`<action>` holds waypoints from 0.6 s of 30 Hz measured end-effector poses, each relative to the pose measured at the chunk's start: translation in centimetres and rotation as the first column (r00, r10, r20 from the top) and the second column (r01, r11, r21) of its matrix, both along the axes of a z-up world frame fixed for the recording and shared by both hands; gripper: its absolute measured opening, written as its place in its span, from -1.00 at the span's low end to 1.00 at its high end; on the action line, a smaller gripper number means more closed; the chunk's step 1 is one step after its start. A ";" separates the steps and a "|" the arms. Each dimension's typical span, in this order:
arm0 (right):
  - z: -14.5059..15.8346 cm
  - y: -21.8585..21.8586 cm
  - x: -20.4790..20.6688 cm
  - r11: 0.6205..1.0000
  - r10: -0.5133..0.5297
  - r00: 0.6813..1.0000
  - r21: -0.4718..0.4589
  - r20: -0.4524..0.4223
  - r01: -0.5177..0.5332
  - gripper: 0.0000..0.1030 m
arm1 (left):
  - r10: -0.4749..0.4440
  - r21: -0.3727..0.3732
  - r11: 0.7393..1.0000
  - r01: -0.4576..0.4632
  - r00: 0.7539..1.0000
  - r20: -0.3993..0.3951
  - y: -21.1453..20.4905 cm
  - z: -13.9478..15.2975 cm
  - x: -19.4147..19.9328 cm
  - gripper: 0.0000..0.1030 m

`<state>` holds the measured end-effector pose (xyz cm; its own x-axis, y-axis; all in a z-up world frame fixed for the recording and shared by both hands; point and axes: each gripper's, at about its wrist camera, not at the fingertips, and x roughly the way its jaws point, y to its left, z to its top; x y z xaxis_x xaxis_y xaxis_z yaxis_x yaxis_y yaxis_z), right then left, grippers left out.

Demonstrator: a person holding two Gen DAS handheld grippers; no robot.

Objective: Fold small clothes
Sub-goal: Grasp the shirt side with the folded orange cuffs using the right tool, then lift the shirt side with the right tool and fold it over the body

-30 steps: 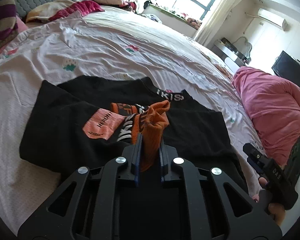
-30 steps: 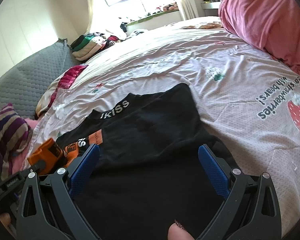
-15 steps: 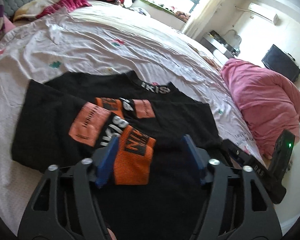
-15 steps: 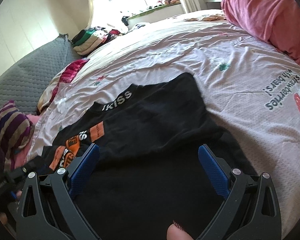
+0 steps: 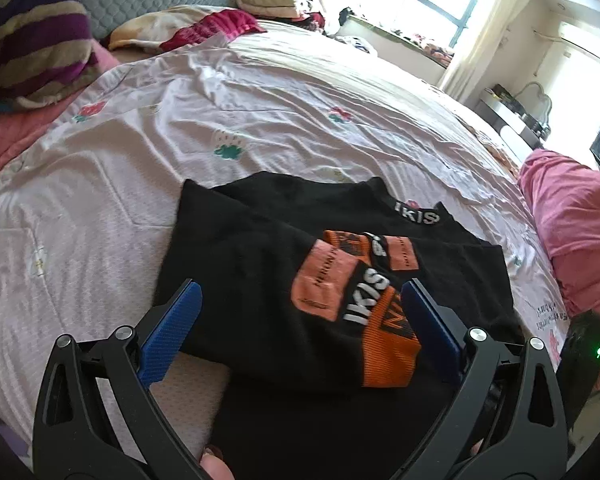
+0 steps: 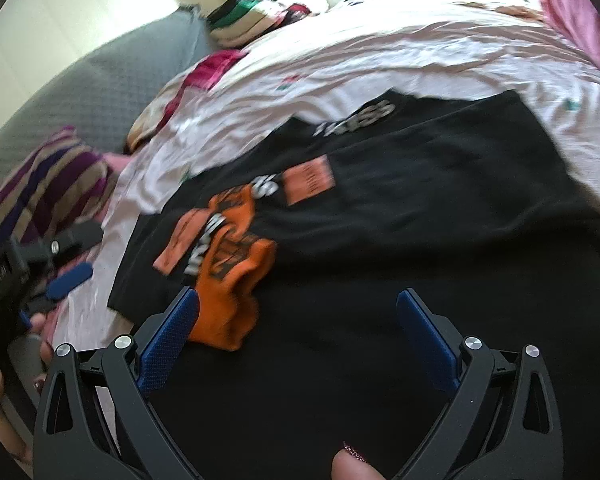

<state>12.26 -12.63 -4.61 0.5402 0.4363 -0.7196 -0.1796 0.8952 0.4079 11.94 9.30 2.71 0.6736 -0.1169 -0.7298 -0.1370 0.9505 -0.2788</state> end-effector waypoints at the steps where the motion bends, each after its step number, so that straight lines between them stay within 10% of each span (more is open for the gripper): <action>1: -0.1 0.6 0.0 1.000 0.010 1.000 -0.003 -0.003 -0.010 0.90 | 0.007 0.002 1.000 -0.007 1.000 -0.001 0.2 0.0 0.0 0.81; 12: -1.0 4.8 1.2 0.998 0.063 0.998 -0.021 -0.026 -0.063 0.35 | 0.059 -0.029 0.998 -0.059 0.998 -0.008 2.6 0.5 -0.8 0.81; 18: -0.7 6.0 1.5 0.995 0.072 0.997 -0.066 0.001 -0.072 -0.66 | 0.078 -0.040 0.996 -0.078 0.997 -0.005 3.4 0.7 -1.0 0.81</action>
<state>13.81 -6.60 -5.26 0.5113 0.4260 -0.7464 -0.2459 0.9047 0.3479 10.97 12.66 3.39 0.6792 -0.0934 -0.7279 -0.2117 0.9248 -0.3162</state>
